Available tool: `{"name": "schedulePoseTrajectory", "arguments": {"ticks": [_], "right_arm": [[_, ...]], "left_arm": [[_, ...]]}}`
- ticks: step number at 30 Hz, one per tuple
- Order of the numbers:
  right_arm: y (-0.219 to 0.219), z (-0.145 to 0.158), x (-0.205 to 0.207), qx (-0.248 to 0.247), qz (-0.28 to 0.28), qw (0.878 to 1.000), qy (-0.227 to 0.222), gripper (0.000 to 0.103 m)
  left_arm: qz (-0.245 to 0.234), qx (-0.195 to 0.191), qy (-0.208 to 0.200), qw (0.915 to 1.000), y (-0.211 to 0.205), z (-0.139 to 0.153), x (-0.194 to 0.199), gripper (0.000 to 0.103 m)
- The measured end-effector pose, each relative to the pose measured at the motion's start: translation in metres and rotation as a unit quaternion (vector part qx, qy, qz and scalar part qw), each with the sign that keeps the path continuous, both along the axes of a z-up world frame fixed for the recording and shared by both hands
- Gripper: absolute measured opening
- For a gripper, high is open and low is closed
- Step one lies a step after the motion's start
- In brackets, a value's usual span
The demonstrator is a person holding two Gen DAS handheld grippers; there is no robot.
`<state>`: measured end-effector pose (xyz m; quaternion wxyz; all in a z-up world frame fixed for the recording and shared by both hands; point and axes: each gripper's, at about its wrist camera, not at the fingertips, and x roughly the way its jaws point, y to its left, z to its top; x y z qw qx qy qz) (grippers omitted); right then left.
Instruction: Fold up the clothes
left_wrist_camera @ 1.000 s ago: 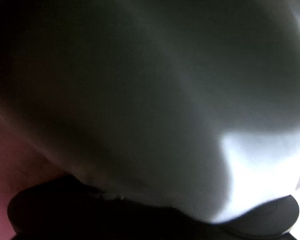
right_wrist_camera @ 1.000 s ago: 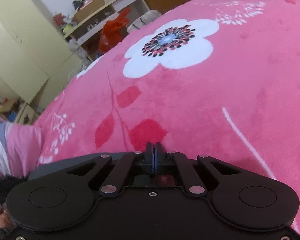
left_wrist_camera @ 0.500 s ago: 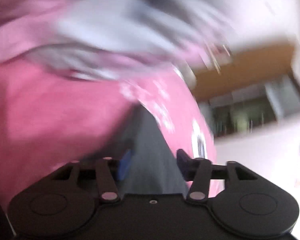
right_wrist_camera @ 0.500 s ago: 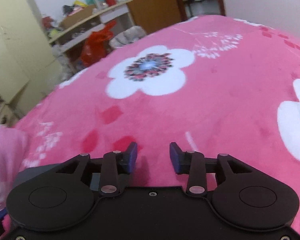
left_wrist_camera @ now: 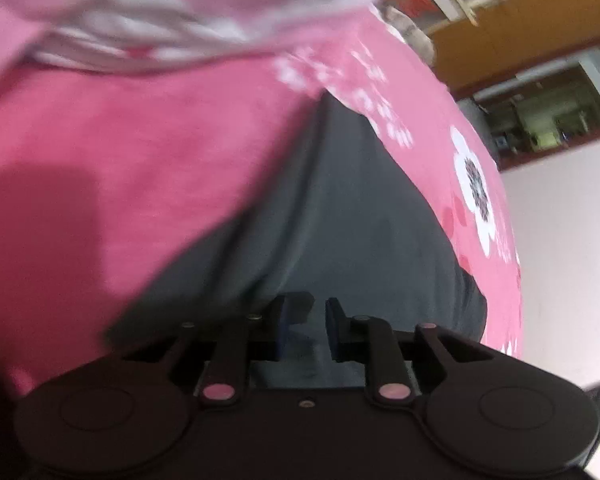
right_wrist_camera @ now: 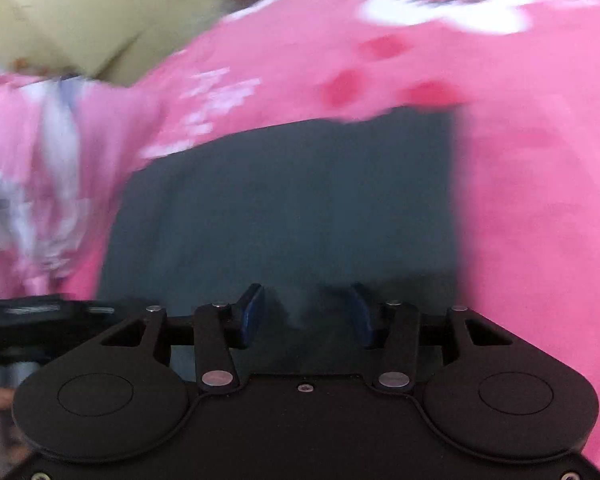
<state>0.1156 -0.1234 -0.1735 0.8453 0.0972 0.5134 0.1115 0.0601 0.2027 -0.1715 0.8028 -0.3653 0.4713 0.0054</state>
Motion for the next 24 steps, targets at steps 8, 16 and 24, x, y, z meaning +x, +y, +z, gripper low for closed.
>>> {"name": "schedulePoseTrajectory", "arguments": {"ticks": [8,16,24], "right_arm": [[0.020,0.011,-0.033,0.032,-0.004,0.999,-0.015,0.053],[0.055,-0.008,-0.054,-0.082,0.059,0.995,-0.023,0.066],[0.013,0.021,-0.074,-0.043,-0.051,0.997,-0.051,0.064]], "left_arm": [[-0.159,0.193,-0.088,0.9642,-0.093,0.027,0.014,0.066],[-0.192,0.286,-0.027,0.9384,-0.089,-0.012,0.000,0.066],[-0.119,0.289,-0.073,0.9473,-0.061,0.026,-0.048,0.066]]}}
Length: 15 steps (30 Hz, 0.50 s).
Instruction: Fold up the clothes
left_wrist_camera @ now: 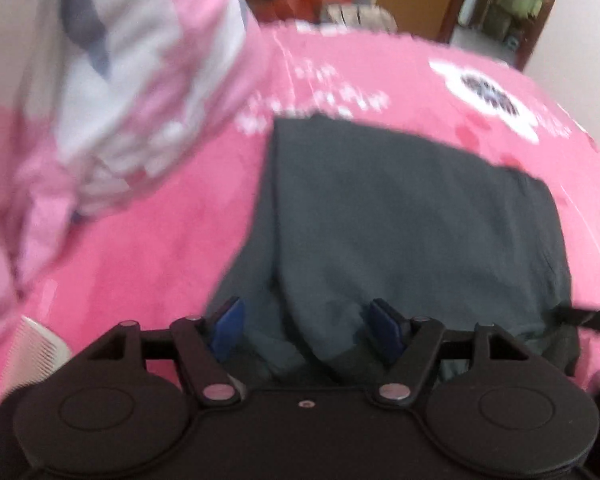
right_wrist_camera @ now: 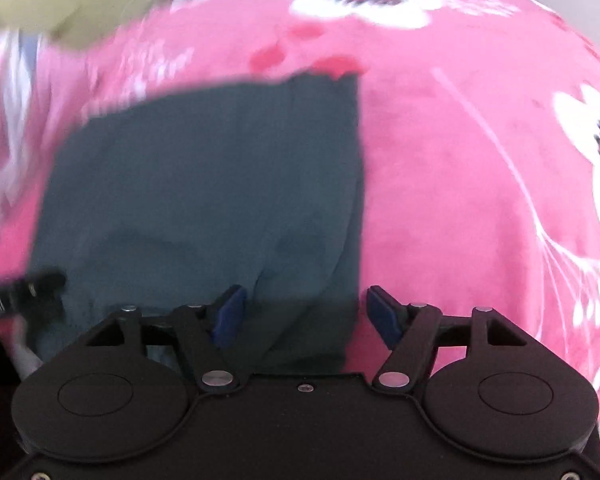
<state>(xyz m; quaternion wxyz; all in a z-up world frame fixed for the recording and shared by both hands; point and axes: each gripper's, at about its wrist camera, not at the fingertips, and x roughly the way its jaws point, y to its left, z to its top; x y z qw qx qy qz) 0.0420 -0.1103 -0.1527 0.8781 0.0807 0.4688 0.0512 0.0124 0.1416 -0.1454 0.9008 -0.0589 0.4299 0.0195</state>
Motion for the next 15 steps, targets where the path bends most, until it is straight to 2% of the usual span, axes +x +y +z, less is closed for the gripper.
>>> {"name": "schedulePoseTrajectory", "arguments": {"ticks": [3,6,9,11,15], "right_arm": [[0.001,0.018,-0.014,0.038,0.004,0.996,-0.080,0.065],[0.019,0.007,-0.001,0.037,0.023,0.997,-0.059,0.065],[0.030,-0.001,0.008,0.028,0.027,0.998,-0.047,0.065],[0.033,0.002,0.004,0.022,0.023,0.998,-0.057,0.065],[0.025,0.010,-0.013,0.035,0.015,0.996,-0.078,0.065]], "left_arm": [[-0.022,-0.026,-0.028,0.9990,-0.010,0.010,-0.001,0.068],[-0.039,-0.036,-0.025,0.9983,-0.023,0.004,0.006,0.068],[-0.051,-0.010,-0.032,0.9982,-0.039,0.004,0.004,0.068],[-0.055,0.013,-0.049,0.9972,-0.044,0.008,-0.002,0.069],[-0.051,0.022,-0.062,0.9965,-0.041,0.015,-0.002,0.076]]}}
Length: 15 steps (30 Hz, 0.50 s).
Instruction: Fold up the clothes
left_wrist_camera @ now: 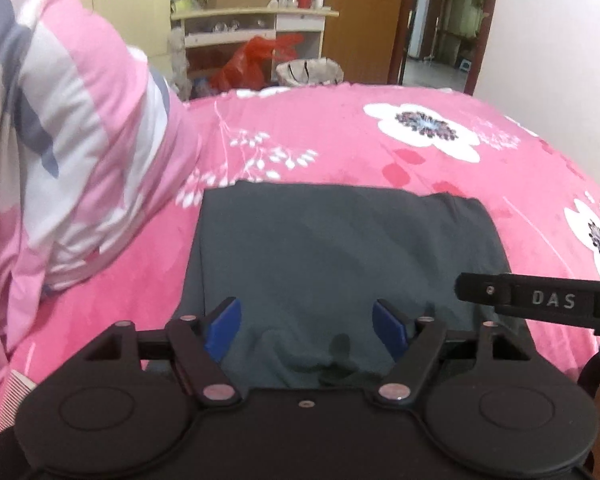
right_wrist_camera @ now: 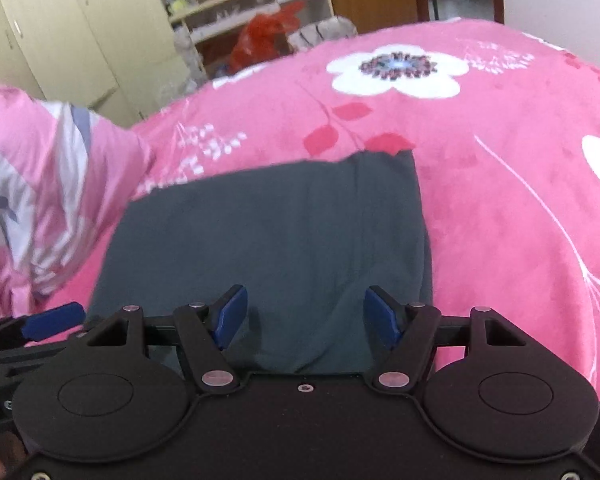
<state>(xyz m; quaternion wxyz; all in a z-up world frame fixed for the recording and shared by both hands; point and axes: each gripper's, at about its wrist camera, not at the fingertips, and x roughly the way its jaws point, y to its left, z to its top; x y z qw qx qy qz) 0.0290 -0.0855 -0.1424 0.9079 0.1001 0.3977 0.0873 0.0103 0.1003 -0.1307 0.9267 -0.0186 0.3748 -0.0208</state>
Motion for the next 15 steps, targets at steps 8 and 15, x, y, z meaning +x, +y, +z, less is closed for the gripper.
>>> {"name": "schedulePoseTrajectory", "arguments": {"ticks": [8,15], "right_arm": [[-0.009,0.002,0.000,0.017,-0.014,1.000,-0.005,0.068],[0.001,0.006,-0.003,0.008,0.000,1.000,-0.027,0.068]], "left_arm": [[0.019,0.007,-0.007,0.9998,0.010,0.005,-0.001,0.087],[0.012,0.017,-0.007,0.9997,0.000,0.009,-0.008,0.089]]}}
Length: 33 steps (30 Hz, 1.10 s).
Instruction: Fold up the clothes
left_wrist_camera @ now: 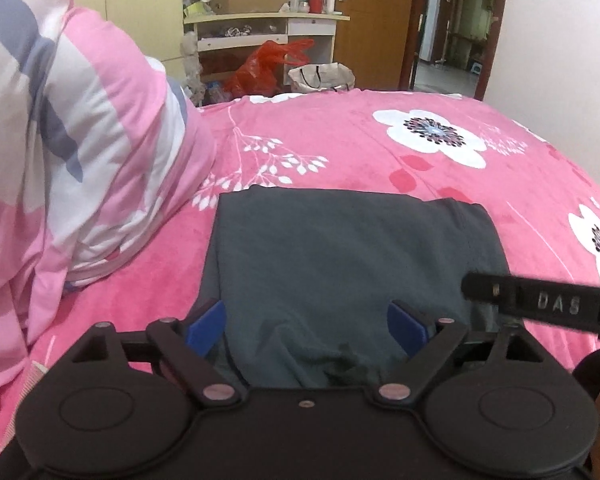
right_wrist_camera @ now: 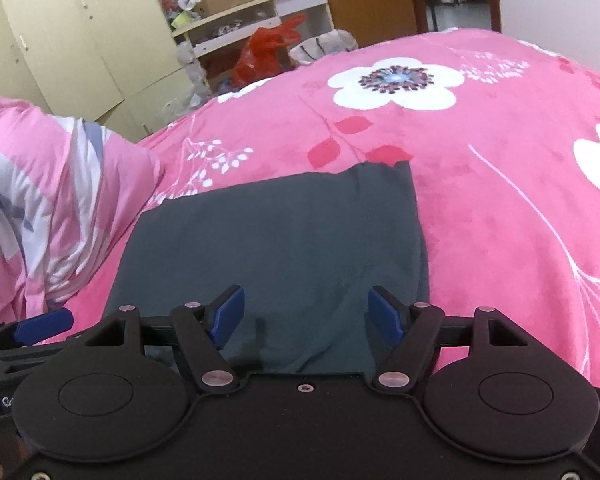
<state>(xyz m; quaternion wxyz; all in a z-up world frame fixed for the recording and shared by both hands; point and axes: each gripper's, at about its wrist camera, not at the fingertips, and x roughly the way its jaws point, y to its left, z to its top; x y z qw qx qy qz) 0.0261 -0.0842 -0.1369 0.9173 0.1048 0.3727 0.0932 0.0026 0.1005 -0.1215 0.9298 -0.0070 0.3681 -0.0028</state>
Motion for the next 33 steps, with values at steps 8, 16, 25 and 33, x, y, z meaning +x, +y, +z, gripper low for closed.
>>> {"name": "schedulePoseTrajectory", "arguments": {"ticks": [8,16,25,33], "right_arm": [[0.005,0.011,-0.016,0.001,0.021,0.999,-0.035,0.077],[-0.001,0.026,-0.043,0.027,0.039,0.996,-0.076,0.086],[-0.003,0.027,-0.046,0.032,0.034,0.996,-0.072,0.088],[-0.002,0.025,-0.045,0.032,0.035,0.997,-0.064,0.088]], "left_arm": [[0.002,0.006,-0.014,0.9999,0.000,0.009,-0.026,0.099],[-0.001,0.031,0.000,0.9995,-0.006,0.006,-0.030,0.101],[-0.002,0.008,0.004,1.0000,-0.002,0.007,-0.031,0.101],[-0.012,0.017,0.002,0.9998,-0.008,0.007,-0.034,0.101]]}}
